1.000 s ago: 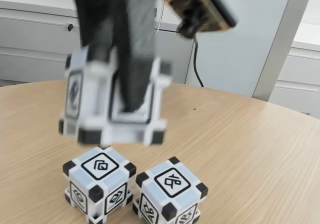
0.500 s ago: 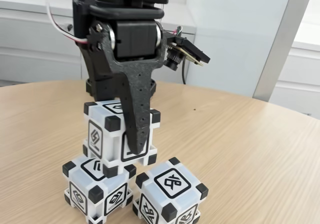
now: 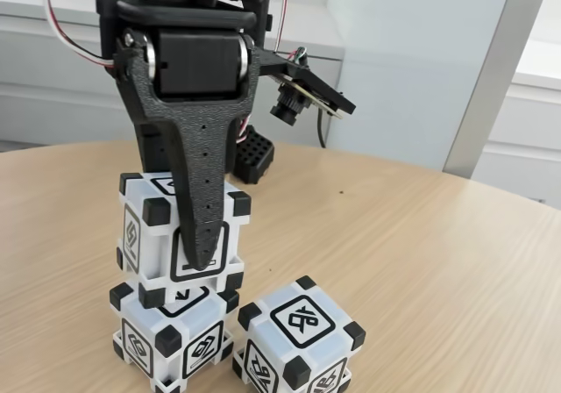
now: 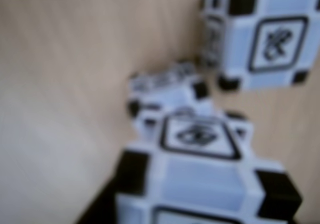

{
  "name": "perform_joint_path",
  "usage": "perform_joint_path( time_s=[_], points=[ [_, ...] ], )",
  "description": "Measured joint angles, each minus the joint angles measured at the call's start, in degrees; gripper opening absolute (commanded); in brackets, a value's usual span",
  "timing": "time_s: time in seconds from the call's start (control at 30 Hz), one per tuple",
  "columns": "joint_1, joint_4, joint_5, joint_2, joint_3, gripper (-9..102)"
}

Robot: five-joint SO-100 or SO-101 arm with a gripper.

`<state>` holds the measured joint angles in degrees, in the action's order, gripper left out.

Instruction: Stack cubes from left to right.

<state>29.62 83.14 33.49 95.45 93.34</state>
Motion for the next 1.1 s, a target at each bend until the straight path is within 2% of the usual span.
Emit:
perform_joint_path(
  time_s=[0.47, 0.77, 1.1],
  points=[
    [0.18, 0.00, 0.79, 0.00, 0.18, 21],
    [0.26, -0.88, 1.32, 1.32, 5.98, 21],
    [0.18, -0.88, 0.97, 1.32, 6.50, 35]
  ],
)
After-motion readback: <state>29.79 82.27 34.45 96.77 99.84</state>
